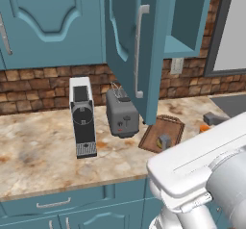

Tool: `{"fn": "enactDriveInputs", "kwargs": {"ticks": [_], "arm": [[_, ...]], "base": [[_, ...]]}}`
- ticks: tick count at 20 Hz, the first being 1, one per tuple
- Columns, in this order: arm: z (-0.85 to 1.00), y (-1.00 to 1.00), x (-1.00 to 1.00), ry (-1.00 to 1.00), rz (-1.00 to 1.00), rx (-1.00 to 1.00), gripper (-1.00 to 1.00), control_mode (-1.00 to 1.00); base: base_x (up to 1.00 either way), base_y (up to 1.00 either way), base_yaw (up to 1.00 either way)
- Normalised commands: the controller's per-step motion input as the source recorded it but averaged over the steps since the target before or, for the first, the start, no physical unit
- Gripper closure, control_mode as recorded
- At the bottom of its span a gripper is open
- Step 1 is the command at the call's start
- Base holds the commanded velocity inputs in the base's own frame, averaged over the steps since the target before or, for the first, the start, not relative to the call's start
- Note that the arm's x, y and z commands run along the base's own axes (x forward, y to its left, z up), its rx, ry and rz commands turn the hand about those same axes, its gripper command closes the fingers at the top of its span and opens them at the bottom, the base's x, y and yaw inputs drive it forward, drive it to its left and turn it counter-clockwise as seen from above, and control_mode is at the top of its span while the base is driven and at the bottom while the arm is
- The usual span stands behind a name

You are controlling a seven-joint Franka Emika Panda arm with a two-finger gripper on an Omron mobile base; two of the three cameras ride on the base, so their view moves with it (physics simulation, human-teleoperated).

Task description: Pick the bread, place it on the cutting board, pick the jam, place it on the counter, and close the cabinet.

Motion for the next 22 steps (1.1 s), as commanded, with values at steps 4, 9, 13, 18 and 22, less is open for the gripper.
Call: {"fn": "enactDriveInputs", "kwargs": {"ticks": [4,9,13,18,22], "arm": [[0.0,0.06,0.0,-0.07,-0.08,0.0,-1.0,-1.0],[0.0,0.1,0.0,-0.06,-0.13,0.0,-1.0,-1.0],[-0.03,0.18,0.0,-0.04,-0.14,0.0,-1.0,-1.0],[0.0,0.24,0.01,-0.04,-0.15,0.0,-1.0,-1.0],[0.0,0.19,0.02,-0.04,-0.14,0.0,-1.0,-1.0]], "base": [[0.0,0.0,0.0],[0.0,0.0,0.0],[0.0,0.0,0.0],[0.0,0.0,0.0],[0.0,0.0,0.0]]}}
